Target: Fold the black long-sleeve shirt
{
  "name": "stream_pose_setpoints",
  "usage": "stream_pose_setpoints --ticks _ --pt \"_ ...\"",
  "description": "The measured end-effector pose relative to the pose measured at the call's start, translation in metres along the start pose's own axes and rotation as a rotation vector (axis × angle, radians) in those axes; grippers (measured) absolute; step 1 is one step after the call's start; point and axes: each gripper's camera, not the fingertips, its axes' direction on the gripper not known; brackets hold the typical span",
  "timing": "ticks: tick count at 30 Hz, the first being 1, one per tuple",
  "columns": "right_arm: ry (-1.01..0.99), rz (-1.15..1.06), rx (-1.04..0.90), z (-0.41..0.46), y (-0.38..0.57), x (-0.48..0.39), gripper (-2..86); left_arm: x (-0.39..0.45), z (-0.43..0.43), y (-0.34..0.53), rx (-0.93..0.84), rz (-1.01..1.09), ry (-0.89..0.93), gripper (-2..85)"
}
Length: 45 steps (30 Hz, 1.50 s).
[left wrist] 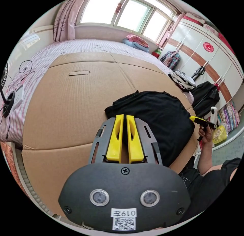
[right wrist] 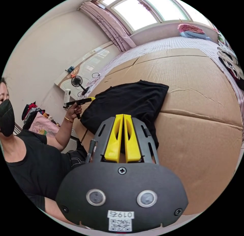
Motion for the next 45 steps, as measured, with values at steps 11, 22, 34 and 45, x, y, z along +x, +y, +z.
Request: stream_pose_setpoints --ticks 11,22,34,45 --pt "0.129 -0.3 0.104 -0.051 -0.026 -0.149 -0.7 0.111 -0.048 0.054 0.181 0.269 0.106 1.3" --pt "0.476 -0.502 -0.001 -0.001 -0.037 -0.293 -1.0 0.289 -0.008 0.127 0.164 0.73 -0.081 1.6" --pt "0.683 -0.484 0.0 -0.034 -0.117 -0.302 -1.0 0.285 0.011 0.077 0.097 0.638 -0.241 6.8" --pt "0.662 -0.513 0.026 -0.034 -0.246 -0.28 -1.0 0.186 0.032 -0.048 0.025 0.447 -0.187 6.0"
